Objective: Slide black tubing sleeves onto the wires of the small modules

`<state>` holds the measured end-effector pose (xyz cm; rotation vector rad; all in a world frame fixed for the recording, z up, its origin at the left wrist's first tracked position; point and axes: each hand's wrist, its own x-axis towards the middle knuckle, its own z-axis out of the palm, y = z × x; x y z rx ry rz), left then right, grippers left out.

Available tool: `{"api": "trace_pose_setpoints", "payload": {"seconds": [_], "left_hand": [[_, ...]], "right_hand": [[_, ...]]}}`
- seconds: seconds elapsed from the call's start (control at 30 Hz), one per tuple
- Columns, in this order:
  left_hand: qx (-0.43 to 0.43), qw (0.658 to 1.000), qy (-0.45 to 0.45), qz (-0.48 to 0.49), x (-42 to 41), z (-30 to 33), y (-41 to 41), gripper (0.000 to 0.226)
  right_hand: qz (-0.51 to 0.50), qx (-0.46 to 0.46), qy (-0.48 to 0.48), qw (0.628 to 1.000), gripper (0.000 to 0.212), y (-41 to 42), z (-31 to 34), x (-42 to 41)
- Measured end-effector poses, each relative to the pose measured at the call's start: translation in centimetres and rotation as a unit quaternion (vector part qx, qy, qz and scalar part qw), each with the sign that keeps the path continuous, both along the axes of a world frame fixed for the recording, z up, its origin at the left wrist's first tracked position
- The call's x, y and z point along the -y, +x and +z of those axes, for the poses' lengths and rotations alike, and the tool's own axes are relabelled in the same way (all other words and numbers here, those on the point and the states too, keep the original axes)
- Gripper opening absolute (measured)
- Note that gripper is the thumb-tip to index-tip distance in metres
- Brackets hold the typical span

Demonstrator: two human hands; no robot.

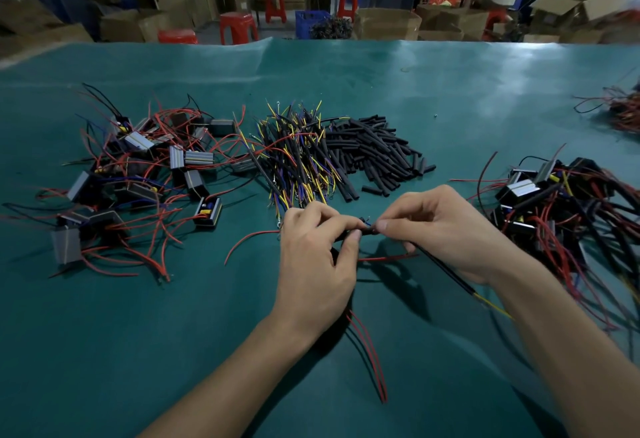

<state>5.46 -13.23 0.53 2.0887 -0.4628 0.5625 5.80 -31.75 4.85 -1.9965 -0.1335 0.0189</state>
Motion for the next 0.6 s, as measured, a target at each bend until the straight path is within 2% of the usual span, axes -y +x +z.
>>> {"api": "trace_pose_setpoints", "payload": {"seconds": [0.13, 0.27, 0.37, 0.47, 0.6], "left_hand": [[0.012, 1.000, 0.001, -0.004, 0.00, 0.05, 0.00, 0.015], [0.029, 1.000, 0.008, -0.009, -0.14, -0.18, 0.21, 0.015], [0.041, 0.999, 0.013, -0.011, -0.10, -0.28, 0.26, 0.015], [0.050, 0.999, 0.006, -0.016, -0.09, -0.34, 0.26, 0.015], [0.051, 0.999, -0.007, -0.015, -0.25, -0.37, 0.35, 0.015]], "right_hand": [[0.029, -0.001, 0.003, 1.000, 0.008, -0.07, 0.06, 0.65], [0.023, 0.007, 0.004, 1.000, 0.027, 0.02, 0.17, 0.62], [0.020, 0.015, -0.005, 1.000, 0.029, -0.04, 0.24, 0.52], [0.025, 0.007, 0.007, 1.000, 0.026, -0.09, 0.35, 0.29], [0.025, 0.012, 0.039, 0.999, 0.009, 0.03, 0.02, 0.17]]}}
